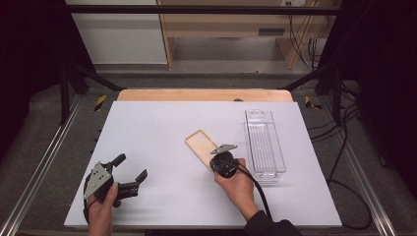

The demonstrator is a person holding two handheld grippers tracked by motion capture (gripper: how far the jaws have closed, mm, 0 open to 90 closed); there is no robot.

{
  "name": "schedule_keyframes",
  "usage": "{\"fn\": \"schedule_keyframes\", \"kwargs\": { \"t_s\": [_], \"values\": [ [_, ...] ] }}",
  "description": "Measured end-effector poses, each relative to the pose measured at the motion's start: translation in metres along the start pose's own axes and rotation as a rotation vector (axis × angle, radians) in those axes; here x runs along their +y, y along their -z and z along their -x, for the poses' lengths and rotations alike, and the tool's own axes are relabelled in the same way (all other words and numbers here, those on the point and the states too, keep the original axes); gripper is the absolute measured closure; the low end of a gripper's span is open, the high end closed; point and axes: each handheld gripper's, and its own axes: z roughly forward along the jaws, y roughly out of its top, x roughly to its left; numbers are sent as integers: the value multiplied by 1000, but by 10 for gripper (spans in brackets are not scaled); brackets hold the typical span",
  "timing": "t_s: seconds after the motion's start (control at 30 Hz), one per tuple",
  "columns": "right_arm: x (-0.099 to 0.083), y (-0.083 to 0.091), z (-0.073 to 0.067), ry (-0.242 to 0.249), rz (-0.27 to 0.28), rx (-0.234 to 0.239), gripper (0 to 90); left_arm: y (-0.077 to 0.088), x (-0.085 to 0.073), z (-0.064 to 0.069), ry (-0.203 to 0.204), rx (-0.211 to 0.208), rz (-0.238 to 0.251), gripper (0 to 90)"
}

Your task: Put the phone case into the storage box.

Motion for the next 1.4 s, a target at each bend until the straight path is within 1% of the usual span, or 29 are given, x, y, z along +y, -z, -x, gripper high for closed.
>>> {"fn": "schedule_keyframes", "kwargs": {
  "t_s": [0.1,0.13,0.17,0.2,0.27,0.3,0.33,0.47,0.53,0.57,0.6,0.67,0.77,0.97,1.13,1.23,1.3,1.4],
  "values": [
    [-8,6,-5,18,4,16,900,1,0,1,-4,2,-2,29],
    [-12,10,-7,32,5,26,900,1,0,1,-4,3,-2,29],
    [-12,10,-7,32,5,26,900,1,0,1,-3,4,-3,29],
    [-16,14,-9,44,-1,39,900,1,0,2,-1,3,-2,29],
    [-18,16,-10,53,-5,44,900,2,1,2,-4,4,-3,29],
    [-22,20,-13,70,-15,55,900,2,1,2,-5,5,-3,29],
    [-22,20,-13,70,-15,55,900,2,1,2,-8,6,-5,29],
    [-31,29,-15,91,-23,87,900,2,1,3,-10,11,-8,29],
    [-39,36,-16,98,-24,116,900,3,1,4,-8,13,-7,29],
    [-39,36,-16,98,-24,116,900,3,1,5,-10,13,-7,29],
    [-45,41,-16,102,-23,133,900,3,2,5,-13,13,-10,29],
    [-47,43,-16,106,-25,135,900,3,2,6,-16,11,-13,29],
    [-53,48,-15,113,-28,157,900,3,1,8,-20,9,-17,29],
    [-59,53,-15,123,-24,166,900,5,1,9,-20,12,-18,30],
    [-64,59,-15,144,-28,177,900,6,2,11,-23,13,-20,29],
    [-68,64,-15,167,-36,163,900,5,2,12,-30,13,-25,29],
    [-70,66,-14,176,-22,158,900,6,2,12,-33,13,-26,30],
    [-70,72,-17,177,51,163,891,5,2,14,-36,12,-27,30]
  ]
}}
